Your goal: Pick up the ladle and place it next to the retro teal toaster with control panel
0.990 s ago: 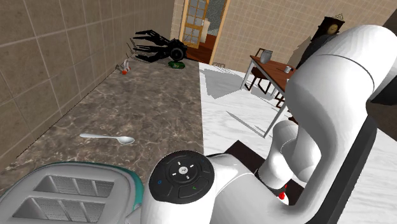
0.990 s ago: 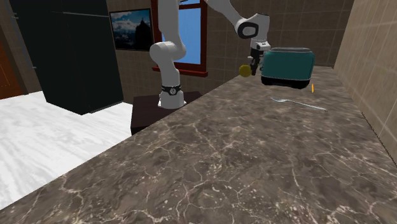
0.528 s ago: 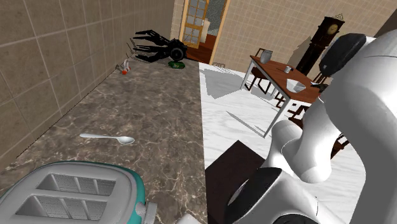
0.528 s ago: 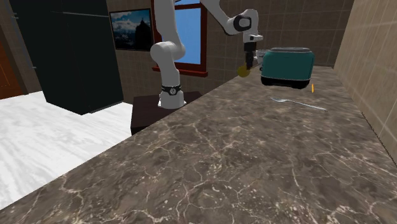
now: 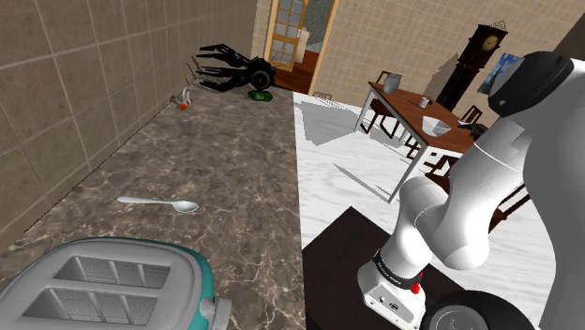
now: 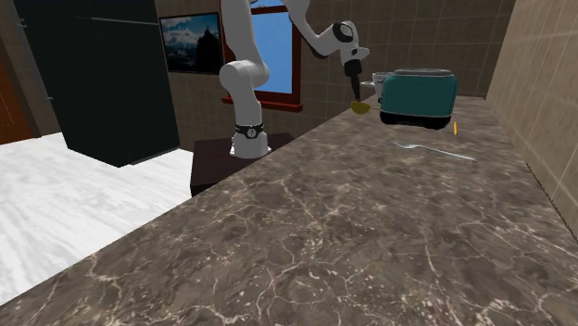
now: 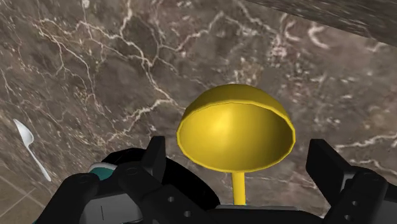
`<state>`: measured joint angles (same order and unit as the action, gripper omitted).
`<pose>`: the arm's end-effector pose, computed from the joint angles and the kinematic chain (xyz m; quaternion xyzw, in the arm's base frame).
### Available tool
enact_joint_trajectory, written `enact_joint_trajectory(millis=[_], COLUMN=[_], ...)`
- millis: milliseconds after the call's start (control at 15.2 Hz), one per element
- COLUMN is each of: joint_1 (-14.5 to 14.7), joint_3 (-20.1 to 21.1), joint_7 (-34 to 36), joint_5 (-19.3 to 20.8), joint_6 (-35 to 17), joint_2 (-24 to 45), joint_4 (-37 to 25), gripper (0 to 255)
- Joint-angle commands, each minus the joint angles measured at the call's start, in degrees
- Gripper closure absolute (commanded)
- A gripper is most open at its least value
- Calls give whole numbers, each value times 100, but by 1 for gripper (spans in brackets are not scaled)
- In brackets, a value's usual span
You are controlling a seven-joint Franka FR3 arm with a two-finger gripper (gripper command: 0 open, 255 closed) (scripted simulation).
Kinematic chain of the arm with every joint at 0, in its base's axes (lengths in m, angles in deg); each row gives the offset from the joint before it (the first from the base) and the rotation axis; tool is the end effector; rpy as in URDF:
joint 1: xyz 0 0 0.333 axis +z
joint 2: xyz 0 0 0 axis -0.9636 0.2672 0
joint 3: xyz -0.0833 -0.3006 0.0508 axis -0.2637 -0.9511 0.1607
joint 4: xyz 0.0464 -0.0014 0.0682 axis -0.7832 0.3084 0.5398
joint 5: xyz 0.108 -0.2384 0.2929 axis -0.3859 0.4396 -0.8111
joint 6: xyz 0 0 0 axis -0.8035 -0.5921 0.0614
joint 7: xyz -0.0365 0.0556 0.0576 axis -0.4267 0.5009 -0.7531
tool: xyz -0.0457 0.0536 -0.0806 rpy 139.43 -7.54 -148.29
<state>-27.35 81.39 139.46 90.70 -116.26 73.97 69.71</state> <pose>-0.0249 0.4863 0.3685 0.8505 0.4582 0.2251 0.1264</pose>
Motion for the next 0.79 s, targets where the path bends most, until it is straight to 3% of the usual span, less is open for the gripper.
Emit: enact_joint_trajectory(millis=[0,594,660,726], joint_1=[-46,-85,-85,-85], joint_3=[-12,-21,-21,-21], joint_7=[78,153,153,153], joint_5=[135,253,253,253], joint_6=[-115,-200,-200,-200], joint_2=[69,155,155,156], joint_4=[83,128,128,128], gripper=[0,0,255,255])
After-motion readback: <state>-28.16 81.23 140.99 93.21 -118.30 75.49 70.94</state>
